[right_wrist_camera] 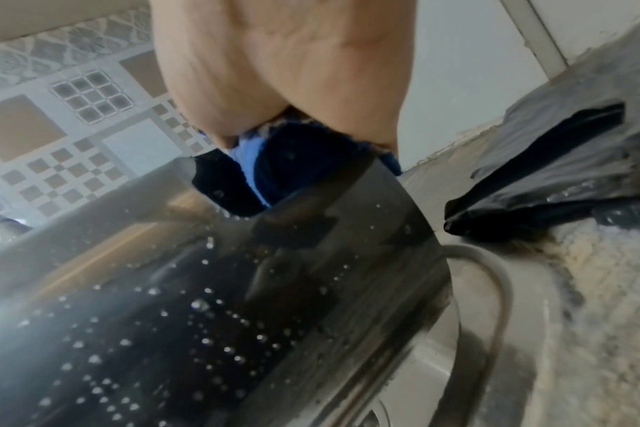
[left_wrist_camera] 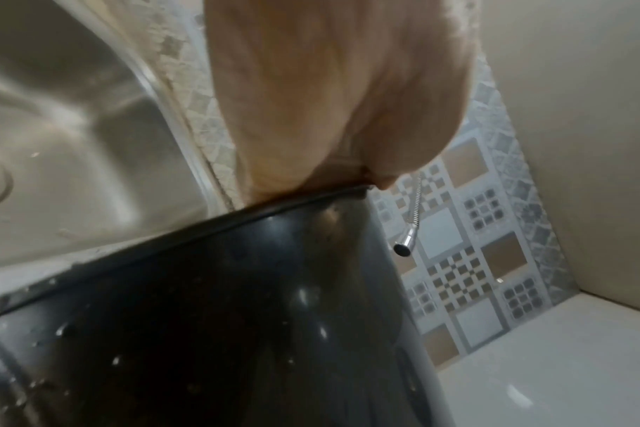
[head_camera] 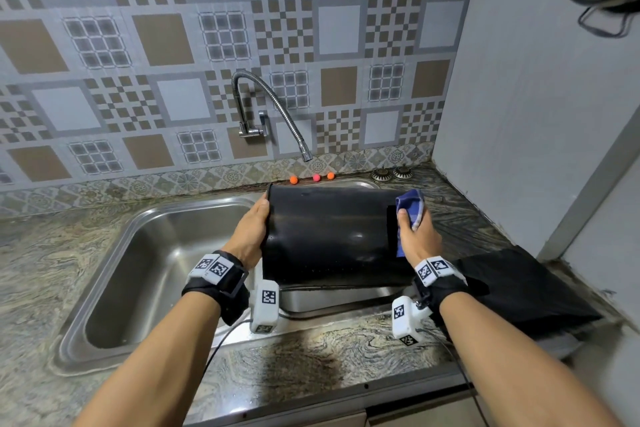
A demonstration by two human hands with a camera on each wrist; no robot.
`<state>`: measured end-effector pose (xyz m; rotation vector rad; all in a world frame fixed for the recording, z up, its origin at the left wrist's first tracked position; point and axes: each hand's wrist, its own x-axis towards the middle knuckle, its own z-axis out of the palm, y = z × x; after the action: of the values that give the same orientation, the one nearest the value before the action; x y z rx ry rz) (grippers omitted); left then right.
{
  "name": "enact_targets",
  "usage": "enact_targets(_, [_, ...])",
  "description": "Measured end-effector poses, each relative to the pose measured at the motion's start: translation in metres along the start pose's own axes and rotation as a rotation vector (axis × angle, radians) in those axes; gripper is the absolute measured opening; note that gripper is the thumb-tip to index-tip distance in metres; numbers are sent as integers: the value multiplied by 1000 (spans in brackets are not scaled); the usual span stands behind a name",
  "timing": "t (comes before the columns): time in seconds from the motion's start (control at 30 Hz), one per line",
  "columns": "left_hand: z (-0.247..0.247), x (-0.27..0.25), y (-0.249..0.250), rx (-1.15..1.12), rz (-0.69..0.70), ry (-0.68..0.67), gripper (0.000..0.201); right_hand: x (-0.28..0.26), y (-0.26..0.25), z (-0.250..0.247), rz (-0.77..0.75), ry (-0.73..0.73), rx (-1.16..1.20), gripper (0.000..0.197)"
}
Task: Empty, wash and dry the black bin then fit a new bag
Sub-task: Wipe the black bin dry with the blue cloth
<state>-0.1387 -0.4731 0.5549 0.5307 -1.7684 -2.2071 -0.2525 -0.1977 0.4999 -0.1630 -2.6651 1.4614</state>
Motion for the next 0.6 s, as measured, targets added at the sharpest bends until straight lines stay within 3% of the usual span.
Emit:
enact_targets(0.1, [9, -4, 1, 120, 61, 118, 36, 0, 3, 8, 11, 12, -23, 49])
enact_targets(0.2, [12, -10, -2, 37, 109, 253, 32, 5, 1, 13, -6, 26, -47, 51])
enact_targets(0.4, [-5, -11, -15, 4, 83, -142, 39, 15, 0, 11, 23, 46, -57, 48])
enact_targets(0.6, [6, -12, -11, 19, 146, 101, 37, 9, -8, 11, 11, 57, -64, 47])
